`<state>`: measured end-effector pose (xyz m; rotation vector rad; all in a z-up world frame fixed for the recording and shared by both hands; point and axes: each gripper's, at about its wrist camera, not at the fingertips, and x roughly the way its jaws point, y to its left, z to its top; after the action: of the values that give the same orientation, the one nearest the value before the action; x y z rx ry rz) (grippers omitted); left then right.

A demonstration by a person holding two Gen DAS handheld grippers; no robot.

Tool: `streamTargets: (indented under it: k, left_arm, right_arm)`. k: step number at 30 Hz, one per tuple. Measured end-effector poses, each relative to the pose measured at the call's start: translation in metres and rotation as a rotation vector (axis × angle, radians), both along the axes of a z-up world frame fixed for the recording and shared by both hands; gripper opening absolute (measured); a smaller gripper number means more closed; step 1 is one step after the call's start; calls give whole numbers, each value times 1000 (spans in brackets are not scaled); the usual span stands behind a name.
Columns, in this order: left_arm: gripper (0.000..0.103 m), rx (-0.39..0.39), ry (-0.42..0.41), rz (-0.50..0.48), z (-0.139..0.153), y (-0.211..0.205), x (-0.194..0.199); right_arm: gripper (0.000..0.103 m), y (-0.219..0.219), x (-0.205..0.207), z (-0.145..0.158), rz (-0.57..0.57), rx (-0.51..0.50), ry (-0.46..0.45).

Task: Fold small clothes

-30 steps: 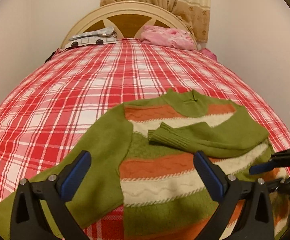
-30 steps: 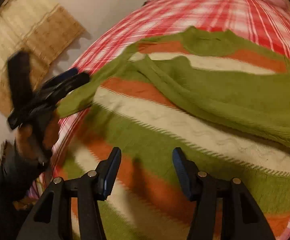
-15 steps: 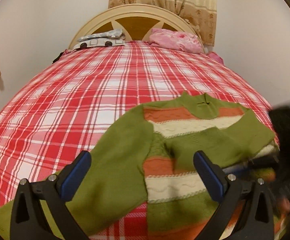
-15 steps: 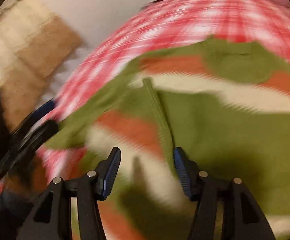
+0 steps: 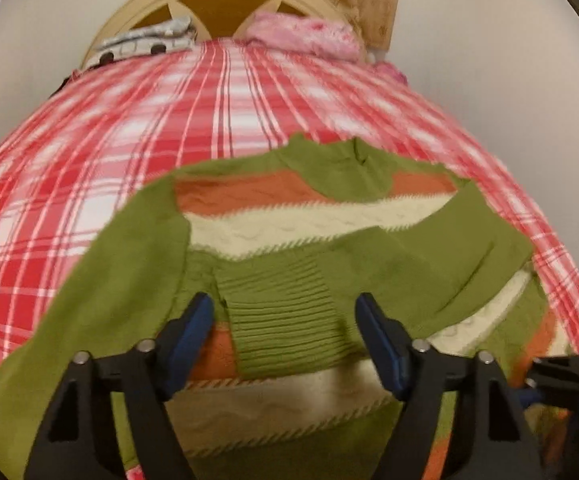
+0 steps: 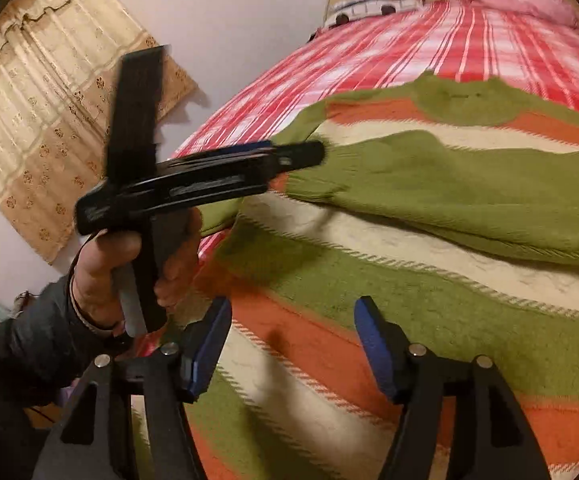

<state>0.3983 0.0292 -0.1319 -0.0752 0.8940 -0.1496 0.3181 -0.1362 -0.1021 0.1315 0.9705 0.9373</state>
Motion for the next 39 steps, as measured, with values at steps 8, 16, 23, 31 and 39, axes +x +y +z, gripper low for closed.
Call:
streamTargets:
  k: [8, 16, 23, 31, 39]
  left_arm:
    - [18, -2, 1, 0, -12, -11, -2]
    - [8, -83, -135, -3, 29, 6, -28]
    - [5, -89, -156, 52, 32, 36, -38]
    - [83, -112, -106, 27, 18, 17, -30]
    - [70, -103, -44, 25, -1, 12, -6]
  right_arm:
    - [65, 7, -26, -1, 7, -6, -126]
    - [66, 11, -31, -13, 40, -37, -140]
    - [68, 2, -22, -21, -8, 1, -83]
    - [68, -5, -16, -25, -33, 36, -51]
    - [69, -9, -15, -26, -36, 68, -36]
